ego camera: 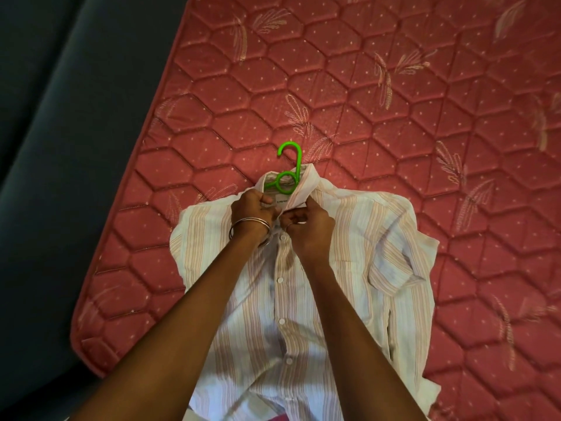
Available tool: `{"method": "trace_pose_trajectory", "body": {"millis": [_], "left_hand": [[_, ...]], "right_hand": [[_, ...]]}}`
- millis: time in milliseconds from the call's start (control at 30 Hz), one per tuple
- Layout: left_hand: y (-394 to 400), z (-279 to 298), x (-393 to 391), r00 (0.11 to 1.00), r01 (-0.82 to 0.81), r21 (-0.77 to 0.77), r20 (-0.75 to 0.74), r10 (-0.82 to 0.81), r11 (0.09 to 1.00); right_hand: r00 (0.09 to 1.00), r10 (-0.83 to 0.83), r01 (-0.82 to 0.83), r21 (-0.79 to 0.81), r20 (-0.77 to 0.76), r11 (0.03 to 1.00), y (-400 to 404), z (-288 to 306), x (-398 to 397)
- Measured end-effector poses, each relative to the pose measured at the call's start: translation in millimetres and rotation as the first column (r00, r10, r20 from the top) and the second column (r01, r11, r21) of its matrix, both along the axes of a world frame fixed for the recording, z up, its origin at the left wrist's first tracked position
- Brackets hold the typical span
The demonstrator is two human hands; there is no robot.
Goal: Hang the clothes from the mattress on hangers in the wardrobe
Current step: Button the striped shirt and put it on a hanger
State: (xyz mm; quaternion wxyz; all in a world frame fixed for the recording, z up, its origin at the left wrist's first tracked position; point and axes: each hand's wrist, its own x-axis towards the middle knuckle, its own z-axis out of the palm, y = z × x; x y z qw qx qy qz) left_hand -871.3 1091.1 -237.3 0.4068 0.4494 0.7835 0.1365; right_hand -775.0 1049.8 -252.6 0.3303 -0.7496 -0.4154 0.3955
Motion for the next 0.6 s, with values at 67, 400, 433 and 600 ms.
{"method": "trace_pose_trajectory", "body": {"millis": [67,400,433,600], "left_hand": [[0.9,0.8,0.2,1.0,0.011,-0.017,0.024,-0.01,1.0],[-4.5,0.7,7.4,0.991,0.115,0.025,-0.07,-0.113,0.993],[-6.7,-0.4,9.3,0.991,0.108,0.037,-0.083,-0.105,0.993],[-15.9,-8.7,12.9,0.999,-0.002,0.036,-0.043,0.004,0.999]], "right_hand": [[0.999,0.009,-0.009,-0.001,0.037,1.0,-2.9,-0.1,-3.5],[0.994,-0.098,0.103,0.104,-0.048,0.989,-20.9,-2.1,-12.1],[0.993,-0.105,0.111,0.108,-0.059,0.988,-21.8,-2.9,-12.7],[0.996,-0.044,0.053,0.116,-0.075,0.992,-21.1,-5.8,-15.4]]}}
